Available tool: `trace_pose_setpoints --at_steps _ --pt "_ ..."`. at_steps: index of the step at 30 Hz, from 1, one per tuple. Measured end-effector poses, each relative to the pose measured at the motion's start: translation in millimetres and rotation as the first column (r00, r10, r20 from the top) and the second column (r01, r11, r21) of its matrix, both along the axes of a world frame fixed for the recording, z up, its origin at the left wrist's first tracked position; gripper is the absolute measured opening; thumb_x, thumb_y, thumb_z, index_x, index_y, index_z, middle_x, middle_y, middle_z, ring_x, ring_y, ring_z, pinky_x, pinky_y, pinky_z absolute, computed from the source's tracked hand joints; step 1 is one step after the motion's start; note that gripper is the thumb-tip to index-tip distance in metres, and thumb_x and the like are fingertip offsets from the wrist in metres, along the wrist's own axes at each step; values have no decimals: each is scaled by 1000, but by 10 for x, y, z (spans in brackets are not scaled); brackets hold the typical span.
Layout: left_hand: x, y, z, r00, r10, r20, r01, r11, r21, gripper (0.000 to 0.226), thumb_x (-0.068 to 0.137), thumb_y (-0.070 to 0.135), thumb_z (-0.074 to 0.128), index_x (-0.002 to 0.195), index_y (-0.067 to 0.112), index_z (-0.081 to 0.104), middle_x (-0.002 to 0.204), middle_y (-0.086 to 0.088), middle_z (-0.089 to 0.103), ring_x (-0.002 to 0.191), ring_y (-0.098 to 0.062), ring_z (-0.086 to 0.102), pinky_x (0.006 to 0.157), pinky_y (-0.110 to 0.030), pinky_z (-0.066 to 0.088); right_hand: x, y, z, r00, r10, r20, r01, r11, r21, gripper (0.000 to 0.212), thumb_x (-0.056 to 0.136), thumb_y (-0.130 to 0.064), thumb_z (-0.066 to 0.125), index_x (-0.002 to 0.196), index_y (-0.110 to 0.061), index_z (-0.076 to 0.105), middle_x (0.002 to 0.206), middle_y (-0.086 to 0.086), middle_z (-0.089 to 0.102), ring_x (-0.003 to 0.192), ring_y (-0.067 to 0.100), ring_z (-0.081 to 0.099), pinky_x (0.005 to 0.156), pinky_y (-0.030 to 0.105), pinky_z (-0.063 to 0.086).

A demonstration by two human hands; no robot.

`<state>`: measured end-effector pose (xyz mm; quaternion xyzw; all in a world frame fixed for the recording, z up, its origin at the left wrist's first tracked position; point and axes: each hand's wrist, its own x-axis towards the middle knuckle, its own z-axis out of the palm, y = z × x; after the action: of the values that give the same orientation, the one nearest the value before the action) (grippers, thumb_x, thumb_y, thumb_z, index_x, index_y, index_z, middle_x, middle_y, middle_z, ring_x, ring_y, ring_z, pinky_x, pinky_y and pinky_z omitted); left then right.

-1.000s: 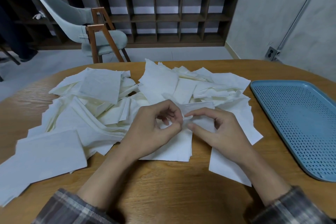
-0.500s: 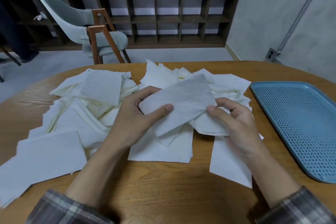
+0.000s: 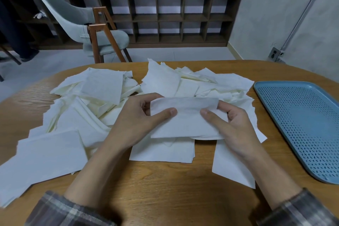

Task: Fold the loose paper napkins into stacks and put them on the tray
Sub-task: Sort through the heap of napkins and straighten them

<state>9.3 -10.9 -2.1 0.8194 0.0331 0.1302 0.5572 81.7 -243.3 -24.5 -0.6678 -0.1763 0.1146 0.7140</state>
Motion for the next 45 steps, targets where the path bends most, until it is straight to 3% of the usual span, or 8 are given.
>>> trace_pose_setpoints --at_steps 13,18,21,28,33,40,43,45 --pt "8 -166 -71 989 13 -145 -55 957 -286 13 93 17 79 104 12 82 97 -1 82 92 -18 80 84 -31 64 -5 26 -24 1000 2 15 -2 1000 -9 28 96 -13 72 123 -17 70 117 -2 78 112 16 73 90 27 59" --pt "28 -197 -122 989 59 -132 -84 978 -191 12 91 22 82 103 19 82 96 6 82 92 -13 78 85 -37 63 -8 30 -26 996 -9 87 12 999 -34 46 97 -7 72 134 -30 59 127 -8 69 119 9 67 92 26 57" --pt "43 -210 -142 990 141 -3 -141 990 -10 26 88 36 83 113 34 75 110 20 75 102 -1 69 80 -20 56 -14 17 -12 994 24 109 -25 1000 8 56 95 -10 74 139 -36 50 135 0 64 120 13 68 91 32 60" --pt "0 -208 -57 999 -45 -24 38 967 -252 36 93 14 79 126 25 70 94 12 80 85 -4 76 69 -15 57 22 5 -24 980 17 199 -7 999 -50 24 96 -7 71 113 -25 72 120 -8 71 121 12 64 100 34 50" --pt "33 -222 -143 989 127 69 -119 986 -113 37 88 14 84 118 31 71 100 4 78 91 -10 75 70 -22 59 15 -25 0 985 102 142 -106 994 23 72 88 -15 78 146 -40 46 139 4 66 126 19 65 100 32 57" --pt "8 -257 -113 992 82 98 -81 997 -12 43 92 14 81 129 29 64 82 31 66 82 6 64 68 -10 47 54 -31 -21 972 109 206 -80 987 -140 29 96 -1 71 115 -21 79 122 -12 76 124 3 63 100 14 47" --pt "4 -218 -182 978 53 204 -104 962 252 50 87 29 86 128 33 58 120 23 61 109 -2 61 81 -15 51 99 -44 -80 977 26 211 14 983 -183 31 96 0 70 112 -24 81 120 -15 77 126 0 62 109 15 43" --pt "-38 -173 -242 971 -70 229 -40 896 443 43 81 40 90 113 29 62 114 18 58 104 -5 59 80 -12 44 121 -54 -107 974 -19 225 64 979 -196 31 97 1 70 112 -25 80 119 -17 77 125 -3 61 106 9 41"
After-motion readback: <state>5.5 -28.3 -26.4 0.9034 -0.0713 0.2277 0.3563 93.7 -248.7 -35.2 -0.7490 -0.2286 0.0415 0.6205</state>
